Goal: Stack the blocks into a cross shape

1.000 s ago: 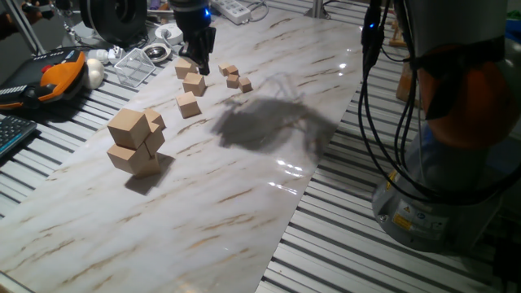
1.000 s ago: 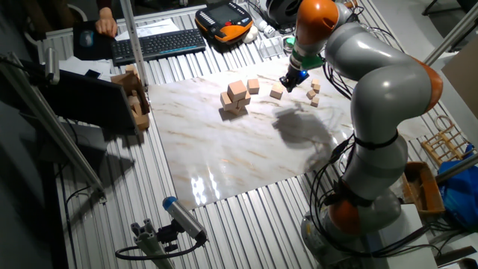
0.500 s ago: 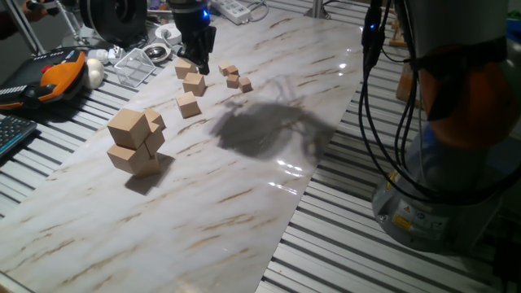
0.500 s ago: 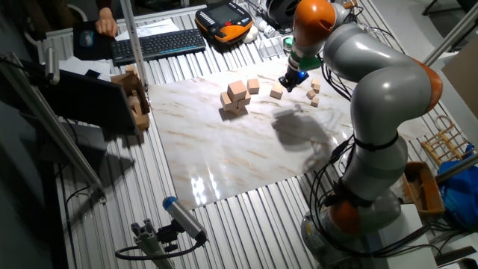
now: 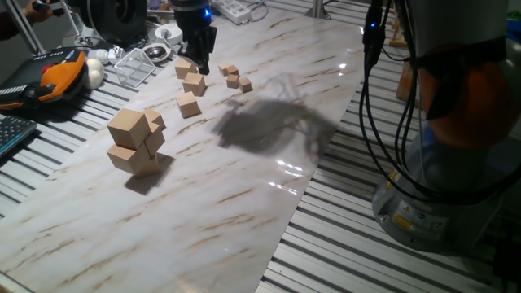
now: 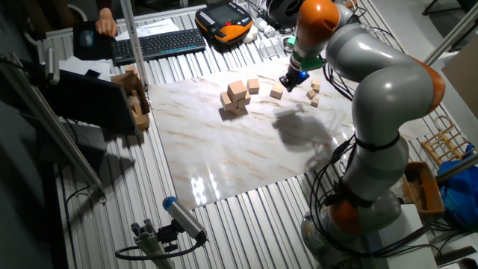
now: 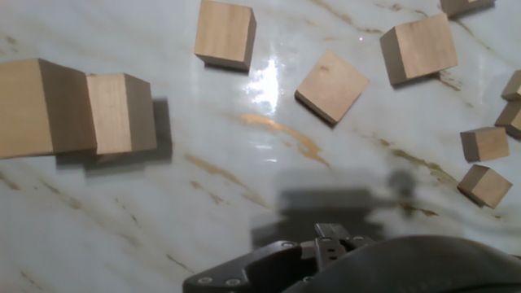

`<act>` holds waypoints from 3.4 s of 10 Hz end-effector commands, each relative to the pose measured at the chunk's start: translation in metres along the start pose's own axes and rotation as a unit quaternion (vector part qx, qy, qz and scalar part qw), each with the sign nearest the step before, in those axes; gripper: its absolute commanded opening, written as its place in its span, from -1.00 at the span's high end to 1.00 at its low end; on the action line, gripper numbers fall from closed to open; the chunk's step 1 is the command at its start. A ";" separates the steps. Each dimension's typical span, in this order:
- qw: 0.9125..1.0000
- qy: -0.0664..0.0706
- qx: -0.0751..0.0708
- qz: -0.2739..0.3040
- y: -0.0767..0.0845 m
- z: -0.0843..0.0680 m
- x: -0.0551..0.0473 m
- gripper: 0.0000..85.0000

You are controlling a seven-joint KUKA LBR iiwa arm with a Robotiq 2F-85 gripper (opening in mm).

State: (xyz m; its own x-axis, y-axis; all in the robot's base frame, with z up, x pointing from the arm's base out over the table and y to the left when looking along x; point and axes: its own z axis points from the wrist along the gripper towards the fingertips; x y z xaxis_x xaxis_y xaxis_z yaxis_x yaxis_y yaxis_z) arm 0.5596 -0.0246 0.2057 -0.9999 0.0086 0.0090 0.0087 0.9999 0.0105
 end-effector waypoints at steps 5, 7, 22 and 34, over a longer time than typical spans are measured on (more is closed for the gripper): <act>1.000 0.005 0.002 -0.002 -0.016 -0.004 -0.040 1.00; 1.000 -0.002 0.005 -0.001 -0.024 -0.003 -0.052 1.00; 0.998 -0.005 -0.001 0.060 -0.068 0.048 -0.085 1.00; 0.996 0.003 -0.011 0.086 -0.072 0.069 -0.093 1.00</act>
State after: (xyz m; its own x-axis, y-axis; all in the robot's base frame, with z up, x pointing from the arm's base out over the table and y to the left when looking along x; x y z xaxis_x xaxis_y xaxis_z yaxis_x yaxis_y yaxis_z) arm 0.6509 -0.0967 0.1348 -0.9834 0.1804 0.0182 0.1809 0.9830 0.0309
